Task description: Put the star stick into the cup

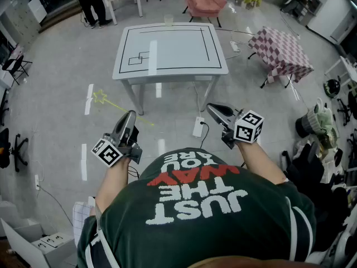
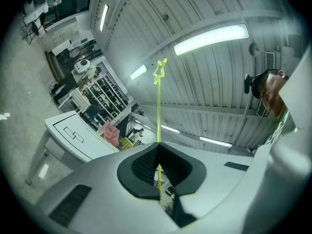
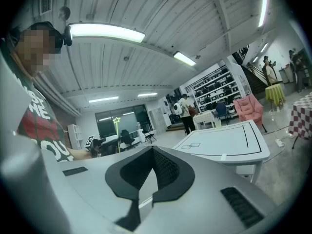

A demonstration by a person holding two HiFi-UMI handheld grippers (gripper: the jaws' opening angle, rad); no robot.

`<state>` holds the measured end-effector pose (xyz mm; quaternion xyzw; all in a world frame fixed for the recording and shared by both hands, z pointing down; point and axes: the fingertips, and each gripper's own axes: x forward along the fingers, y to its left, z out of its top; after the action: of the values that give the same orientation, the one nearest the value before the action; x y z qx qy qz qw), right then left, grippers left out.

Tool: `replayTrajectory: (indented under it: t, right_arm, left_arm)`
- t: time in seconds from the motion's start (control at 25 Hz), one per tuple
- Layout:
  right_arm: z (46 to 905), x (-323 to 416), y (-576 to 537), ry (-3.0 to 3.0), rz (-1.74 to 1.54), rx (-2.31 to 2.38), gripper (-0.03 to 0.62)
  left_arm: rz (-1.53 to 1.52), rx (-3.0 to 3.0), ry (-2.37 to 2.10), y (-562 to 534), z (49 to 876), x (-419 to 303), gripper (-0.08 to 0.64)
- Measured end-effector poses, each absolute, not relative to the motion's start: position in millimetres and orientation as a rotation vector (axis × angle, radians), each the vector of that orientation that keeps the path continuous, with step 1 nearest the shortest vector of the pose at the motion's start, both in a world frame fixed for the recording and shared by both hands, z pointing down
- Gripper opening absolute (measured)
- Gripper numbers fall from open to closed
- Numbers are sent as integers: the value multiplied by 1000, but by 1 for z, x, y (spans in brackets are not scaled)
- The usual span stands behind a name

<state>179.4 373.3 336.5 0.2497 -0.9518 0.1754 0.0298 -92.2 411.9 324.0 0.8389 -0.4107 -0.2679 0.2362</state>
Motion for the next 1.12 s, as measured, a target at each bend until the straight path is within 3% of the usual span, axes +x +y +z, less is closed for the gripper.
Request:
replayTrajectory:
  t: [0.72,1.12]
  right_arm:
    - [336,199,374,-2953,602,789,34]
    - [332,258,387,-2963,558,744,34]
  left_arm:
    - [-725,2314,-1127,411,320,-74,9]
    - [-732,2332,-1129,414,313,-7,9]
